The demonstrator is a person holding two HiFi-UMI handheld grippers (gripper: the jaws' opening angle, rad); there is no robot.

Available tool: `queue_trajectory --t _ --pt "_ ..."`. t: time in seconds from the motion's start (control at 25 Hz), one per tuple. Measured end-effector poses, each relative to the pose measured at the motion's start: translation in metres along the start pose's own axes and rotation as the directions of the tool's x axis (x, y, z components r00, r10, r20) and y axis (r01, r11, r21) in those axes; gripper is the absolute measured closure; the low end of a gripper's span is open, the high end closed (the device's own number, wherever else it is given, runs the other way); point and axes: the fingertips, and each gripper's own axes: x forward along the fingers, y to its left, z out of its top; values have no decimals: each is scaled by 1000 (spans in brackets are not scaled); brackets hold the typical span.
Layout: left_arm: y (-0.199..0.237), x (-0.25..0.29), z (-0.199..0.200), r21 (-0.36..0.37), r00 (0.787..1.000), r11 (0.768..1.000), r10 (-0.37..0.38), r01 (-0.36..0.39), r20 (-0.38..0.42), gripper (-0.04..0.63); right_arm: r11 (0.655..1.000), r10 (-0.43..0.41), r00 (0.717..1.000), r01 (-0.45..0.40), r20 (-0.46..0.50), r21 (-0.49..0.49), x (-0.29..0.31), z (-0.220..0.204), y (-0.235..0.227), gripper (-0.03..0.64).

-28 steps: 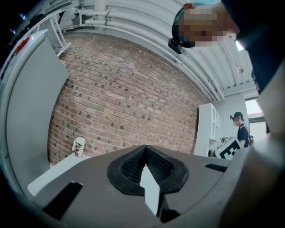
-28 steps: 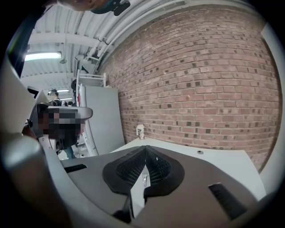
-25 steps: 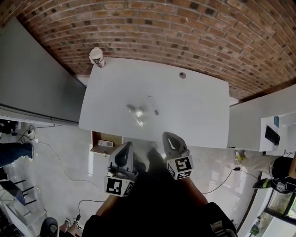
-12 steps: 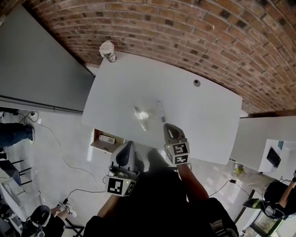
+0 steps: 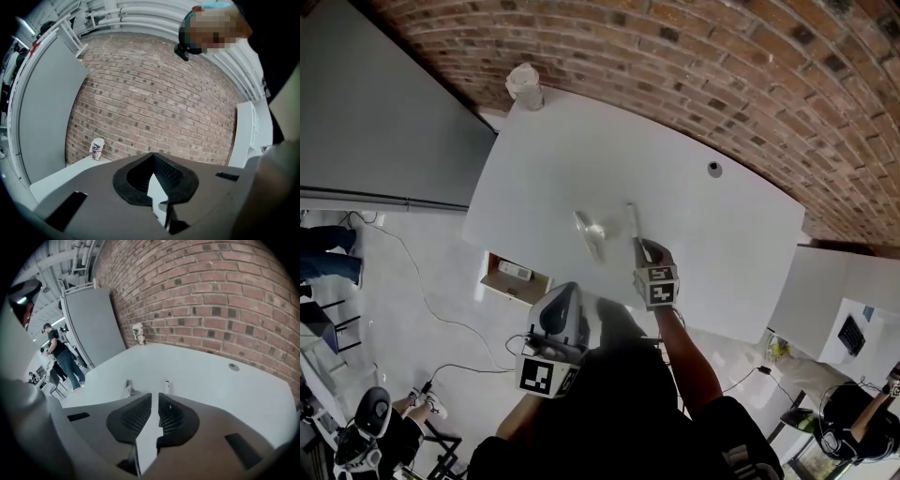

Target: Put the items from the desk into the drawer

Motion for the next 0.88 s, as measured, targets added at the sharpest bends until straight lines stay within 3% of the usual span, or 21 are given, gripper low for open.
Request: queue_trajectory --t 0.12,0.4,0.64,0.88 --pt "2 3 -5 -10 1000 1000 7 -7 -14 594 1000 -10 998 10 -67 -1 20 -18 -6 538" --pt "7 5 -5 -20 999 999 33 -33 1 594 1000 -19 982 19 -187 -4 54 -52 -14 503" --pt "8 0 -1 -12 998 998 61 -61 13 594 999 -41 960 42 -276 -5 70 -80 -20 503" --pt "10 -13 -3 -12 996 996 91 -90 14 594 998 -63 958 58 -278 -28 73 -86 -24 523"
